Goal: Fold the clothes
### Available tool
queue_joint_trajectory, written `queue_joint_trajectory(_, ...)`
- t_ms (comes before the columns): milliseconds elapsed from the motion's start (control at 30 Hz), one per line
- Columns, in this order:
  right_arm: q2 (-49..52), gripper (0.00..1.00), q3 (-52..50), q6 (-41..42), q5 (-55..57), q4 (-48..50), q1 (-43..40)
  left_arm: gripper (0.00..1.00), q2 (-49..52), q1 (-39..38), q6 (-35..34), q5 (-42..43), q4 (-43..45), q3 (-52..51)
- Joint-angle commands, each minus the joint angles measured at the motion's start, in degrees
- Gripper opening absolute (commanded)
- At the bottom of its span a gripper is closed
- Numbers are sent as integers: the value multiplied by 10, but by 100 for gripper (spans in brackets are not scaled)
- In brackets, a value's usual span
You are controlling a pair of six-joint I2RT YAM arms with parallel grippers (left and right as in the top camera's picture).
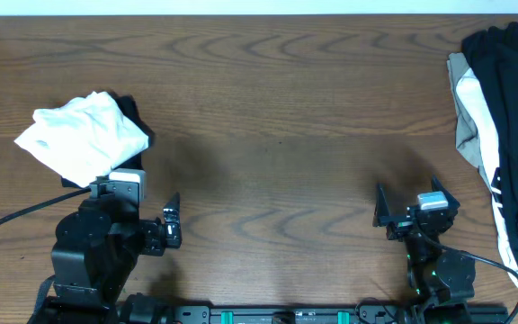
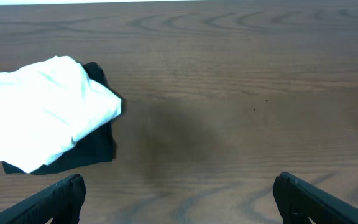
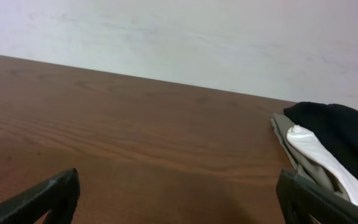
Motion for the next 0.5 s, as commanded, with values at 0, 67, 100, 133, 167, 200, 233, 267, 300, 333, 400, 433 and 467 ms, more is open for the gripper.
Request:
queue_joint_trajectory(0,-3,99,-1,-5,-4,-3,-2,98,-1,1,-3,-5,1,-4)
queue_joint_trajectory(67,-3,99,-1,-5,-4,-3,-2,98,-1,1,-3,-5,1,-7)
queue_joint_trajectory(100,-3,99,-1,-5,-4,-3,-2,98,-1,1,-3,-5,1,-10)
queue_joint_trajectory(133,-3,99,-1,-5,-4,-3,-2,98,-1,1,-3,-5,0,-14)
queue_joint_trajectory(167,-3,99,-1,-5,-4,-3,-2,98,-2,1,-2,-5,0,-18)
queue_joint_trajectory(200,-3,99,-1,-5,-4,-3,-2,98,-3,1,10,-14,0,-23)
queue_joint_trajectory(233,-3,99,-1,-5,-4,-3,-2,98,-5,1,25,-28,1,-30)
queue_joint_trajectory(267,-3,99,-1,-5,-4,-3,-2,98,-10,1,31,-33,1,-39)
queue_joint_trajectory(300,-3,99,-1,-5,-4,-3,-2,98,-21,1,30,-39,1,-52)
queue_joint_trajectory(333,-3,99,-1,-5,-4,-3,-2,98,-32,1,30,-39,1,-66)
queue_joint_trajectory(400,-3,99,-1,-5,-4,-3,-2,98,-67,1,30,-41,9,-106)
queue_joint_trajectory(433,-3,99,-1,-5,-4,-3,-2,98,-91,1,30,-41,21,-132)
queue_joint_trajectory(467,-3,99,-1,-5,-4,-3,-2,98,-107,1,30,-41,30,-149)
